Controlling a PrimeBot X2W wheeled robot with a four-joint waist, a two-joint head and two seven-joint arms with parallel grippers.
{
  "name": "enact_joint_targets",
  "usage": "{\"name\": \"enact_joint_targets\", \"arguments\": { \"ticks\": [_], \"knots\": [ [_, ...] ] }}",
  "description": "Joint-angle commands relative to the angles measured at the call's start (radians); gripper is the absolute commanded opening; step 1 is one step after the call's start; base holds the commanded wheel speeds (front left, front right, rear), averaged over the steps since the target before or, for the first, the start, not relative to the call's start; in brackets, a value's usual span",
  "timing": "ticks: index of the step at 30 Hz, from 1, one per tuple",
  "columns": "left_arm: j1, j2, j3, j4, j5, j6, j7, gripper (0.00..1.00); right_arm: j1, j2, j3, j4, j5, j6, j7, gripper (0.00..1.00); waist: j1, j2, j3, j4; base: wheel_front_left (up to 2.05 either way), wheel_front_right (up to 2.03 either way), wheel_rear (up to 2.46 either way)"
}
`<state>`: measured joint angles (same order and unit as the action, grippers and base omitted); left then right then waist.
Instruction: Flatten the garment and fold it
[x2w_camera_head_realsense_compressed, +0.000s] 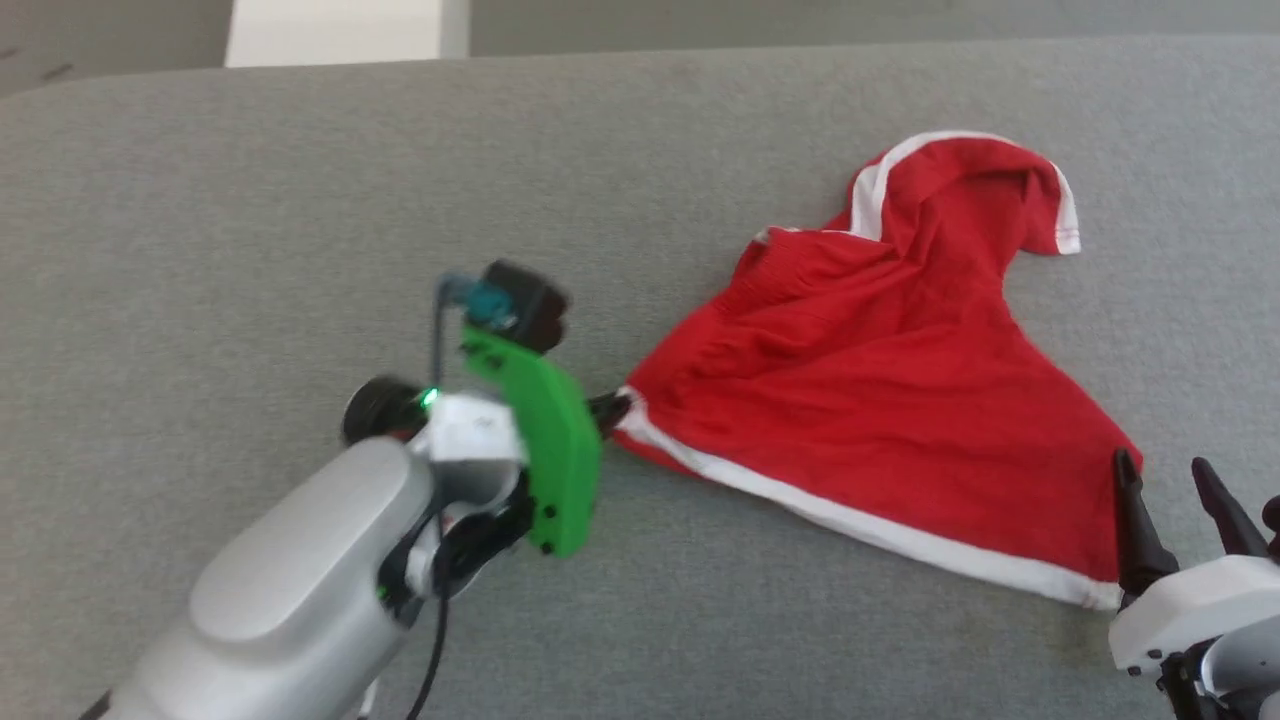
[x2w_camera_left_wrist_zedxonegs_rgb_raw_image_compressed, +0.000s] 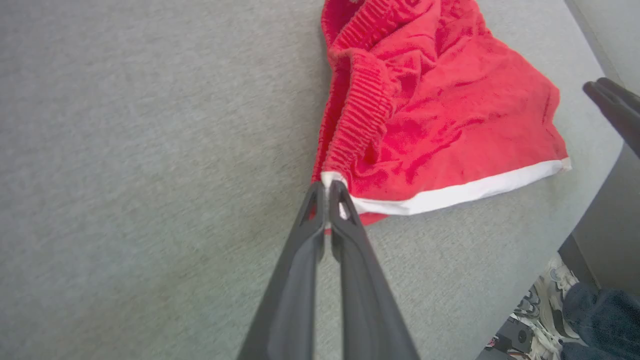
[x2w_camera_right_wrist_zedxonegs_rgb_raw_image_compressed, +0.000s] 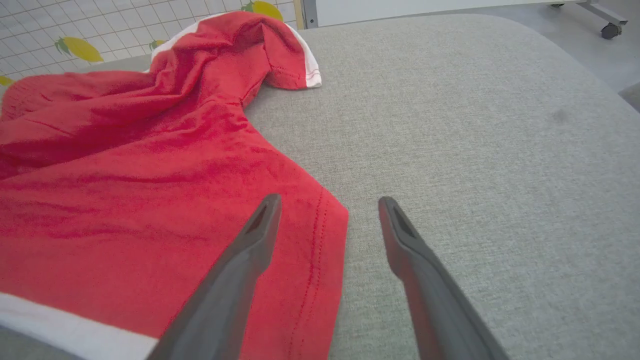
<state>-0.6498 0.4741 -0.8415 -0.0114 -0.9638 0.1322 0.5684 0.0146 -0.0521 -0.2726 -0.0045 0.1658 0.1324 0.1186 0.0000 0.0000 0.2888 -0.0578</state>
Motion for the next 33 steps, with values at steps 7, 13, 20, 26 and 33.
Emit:
{"name": "enact_joint_targets", "arguments": {
  "ticks": [7, 13, 20, 26, 33],
  "knots": [
    [0.186, 0.058, 0.048, 0.018, -0.017, 0.089, -0.115, 0.00, 0.037, 0.002, 0.019, -0.038, 0.002, -0.002, 0.040, 1.00, 0.0000, 0.0000, -0.036, 0.046, 0.00, 0.00, 0.00],
    [0.287, 0.078, 0.056, 0.023, -0.020, 0.125, -0.176, 0.00, 0.052, 0.002, 0.049, -0.047, 0.009, -0.002, 0.061, 1.00, 0.0000, 0.0000, -0.046, 0.051, 0.00, 0.00, 0.00],
    [0.334, 0.064, 0.062, 0.014, -0.010, 0.141, -0.244, 1.00, 0.066, 0.002, 0.071, -0.056, 0.003, -0.002, 0.080, 1.00, 0.0000, 0.0000, -0.084, 0.056, 0.00, 0.00, 0.00],
    [0.307, 0.059, 0.109, 0.007, 0.041, 0.143, -0.370, 1.00, 0.078, -0.007, 0.082, -0.071, 0.008, -0.002, 0.093, 1.00, 0.0000, 0.0000, -0.138, 0.064, 0.00, 0.00, 0.00],
    [0.304, 0.109, 0.175, -0.006, 0.194, 0.140, -0.657, 1.00, 0.116, -0.050, 0.103, -0.121, 0.024, -0.002, 0.125, 1.00, 0.0000, 0.0000, -0.162, 0.070, 0.00, 0.00, 0.00]
  ]
}}
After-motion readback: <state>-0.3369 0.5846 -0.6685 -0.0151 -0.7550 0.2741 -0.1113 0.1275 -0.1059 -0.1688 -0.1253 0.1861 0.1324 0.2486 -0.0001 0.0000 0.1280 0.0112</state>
